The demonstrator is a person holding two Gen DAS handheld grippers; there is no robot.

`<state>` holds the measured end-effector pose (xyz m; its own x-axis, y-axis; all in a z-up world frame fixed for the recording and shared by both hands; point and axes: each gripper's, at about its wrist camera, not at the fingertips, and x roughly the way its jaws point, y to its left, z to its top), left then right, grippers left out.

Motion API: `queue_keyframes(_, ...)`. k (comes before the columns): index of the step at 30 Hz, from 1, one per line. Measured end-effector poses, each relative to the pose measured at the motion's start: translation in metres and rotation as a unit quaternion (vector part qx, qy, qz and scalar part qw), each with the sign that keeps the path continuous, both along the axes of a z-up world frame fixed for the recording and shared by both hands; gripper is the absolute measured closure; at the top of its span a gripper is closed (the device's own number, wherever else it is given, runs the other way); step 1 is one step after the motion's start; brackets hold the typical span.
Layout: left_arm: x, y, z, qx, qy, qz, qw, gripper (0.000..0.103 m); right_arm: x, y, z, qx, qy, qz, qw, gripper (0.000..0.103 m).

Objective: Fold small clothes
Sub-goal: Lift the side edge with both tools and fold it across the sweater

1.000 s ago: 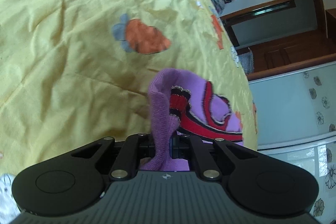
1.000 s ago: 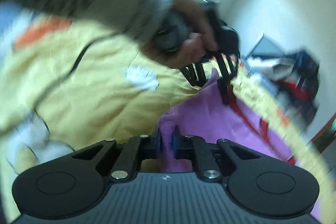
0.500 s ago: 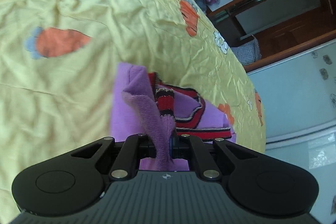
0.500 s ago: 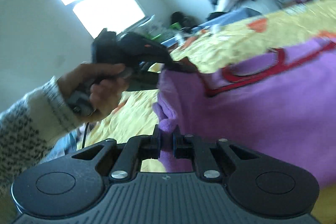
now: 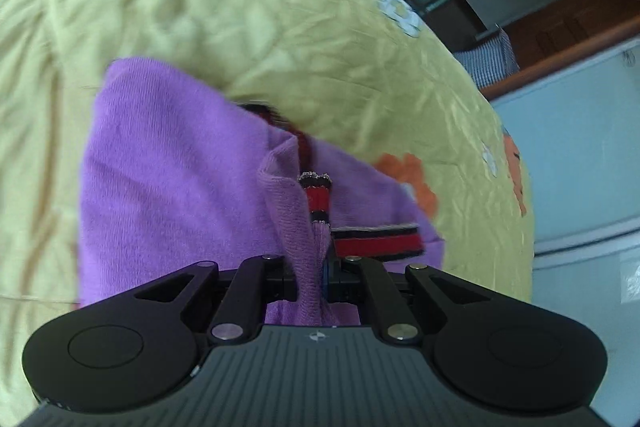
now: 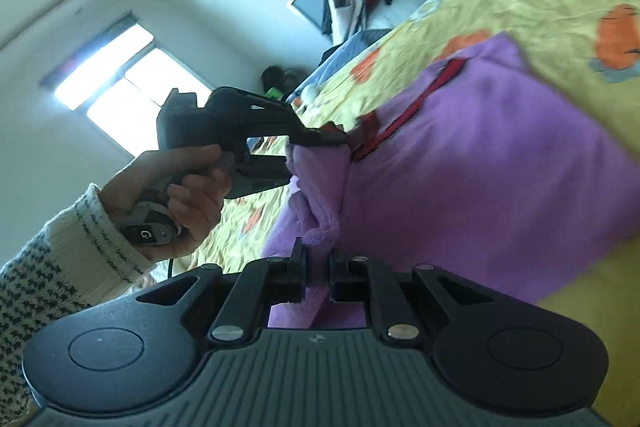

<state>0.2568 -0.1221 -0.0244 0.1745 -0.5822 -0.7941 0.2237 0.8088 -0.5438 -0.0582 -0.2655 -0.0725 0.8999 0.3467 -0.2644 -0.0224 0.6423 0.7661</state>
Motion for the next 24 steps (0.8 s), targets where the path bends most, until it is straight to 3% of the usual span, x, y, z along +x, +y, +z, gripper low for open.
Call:
queue_keyframes(10,-0.02,-0.087,-0.01,0.027,-0.008,-0.048,0.9984,0.094,-0.027,-0.054,-0.013,0.004,0.013,-0.054,0.998,0.093)
queue_keyframes(24,-0.04,-0.143,-0.015,0.048,-0.031,-0.079,0.9952,0.094,-0.072,-0.077,-0.032,0.017,0.026,-0.104,0.994,0.093)
